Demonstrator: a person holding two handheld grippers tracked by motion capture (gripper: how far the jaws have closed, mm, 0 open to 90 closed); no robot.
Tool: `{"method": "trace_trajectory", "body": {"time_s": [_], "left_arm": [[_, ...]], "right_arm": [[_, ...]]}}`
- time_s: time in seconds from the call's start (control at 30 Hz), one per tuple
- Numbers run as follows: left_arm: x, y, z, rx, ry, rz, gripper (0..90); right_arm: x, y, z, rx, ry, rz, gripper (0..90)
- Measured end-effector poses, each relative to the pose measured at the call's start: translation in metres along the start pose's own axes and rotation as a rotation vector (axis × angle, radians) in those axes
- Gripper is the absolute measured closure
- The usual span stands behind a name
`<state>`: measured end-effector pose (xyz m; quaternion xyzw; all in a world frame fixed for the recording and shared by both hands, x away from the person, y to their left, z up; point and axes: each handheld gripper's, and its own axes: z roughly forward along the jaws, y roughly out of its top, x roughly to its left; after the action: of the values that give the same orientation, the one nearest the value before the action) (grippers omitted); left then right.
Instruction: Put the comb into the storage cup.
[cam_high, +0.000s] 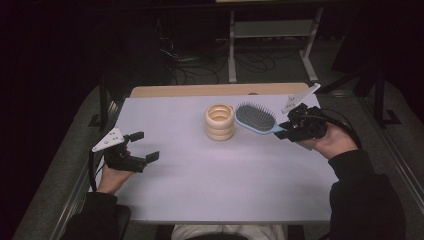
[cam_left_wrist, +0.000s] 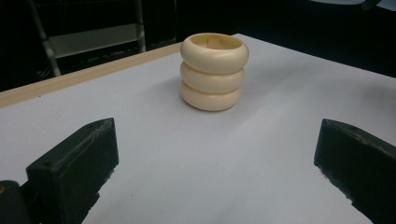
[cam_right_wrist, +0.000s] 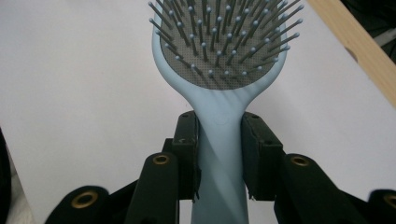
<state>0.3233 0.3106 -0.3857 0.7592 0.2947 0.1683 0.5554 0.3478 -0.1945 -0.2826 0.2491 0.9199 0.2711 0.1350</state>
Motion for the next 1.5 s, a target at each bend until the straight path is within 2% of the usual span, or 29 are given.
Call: {"method": "trace_trajectory", "body": {"time_s": [0.2, 0.4, 0.6, 0.83, 1.07, 1.3, 1.43, 1.5], "left_arm": [[0.001, 0.007, -0.001, -0.002, 0.000, -0.016, 0.0], [0.004, 0.014, 0.000, -0.002, 0.012, -0.016, 0.0], [0.009, 0.021, 0.000, -0.021, 0.015, -0.039, 0.0], [0.013, 0.042, 0.005, -0.014, 0.010, -0.029, 0.0], [0.010, 0.065, 0.016, -0.007, -0.022, -0.013, 0.0], [0.007, 0.076, 0.024, -0.021, -0.047, -0.020, 0.0], [0.002, 0.084, 0.032, -0.041, -0.083, -0.034, 0.0], [0.001, 0.085, 0.034, -0.041, -0.088, -0.033, 0.0]], "right_arm": [[0.004, 0.018, -0.001, -0.018, 0.001, -0.013, 68.0], [0.005, 0.028, 0.001, -0.031, 0.001, -0.026, 68.0], [0.005, 0.037, 0.001, -0.046, -0.002, -0.029, 68.0], [0.005, 0.046, 0.003, -0.057, -0.004, -0.039, 67.9], [0.011, 0.058, 0.007, -0.080, 0.010, -0.064, 68.0], [0.017, 0.067, 0.008, -0.105, 0.024, -0.090, 68.0], [0.020, 0.071, 0.009, -0.122, 0.037, -0.096, 67.9], [0.021, 0.072, 0.010, -0.125, 0.040, -0.102, 68.0]]}}
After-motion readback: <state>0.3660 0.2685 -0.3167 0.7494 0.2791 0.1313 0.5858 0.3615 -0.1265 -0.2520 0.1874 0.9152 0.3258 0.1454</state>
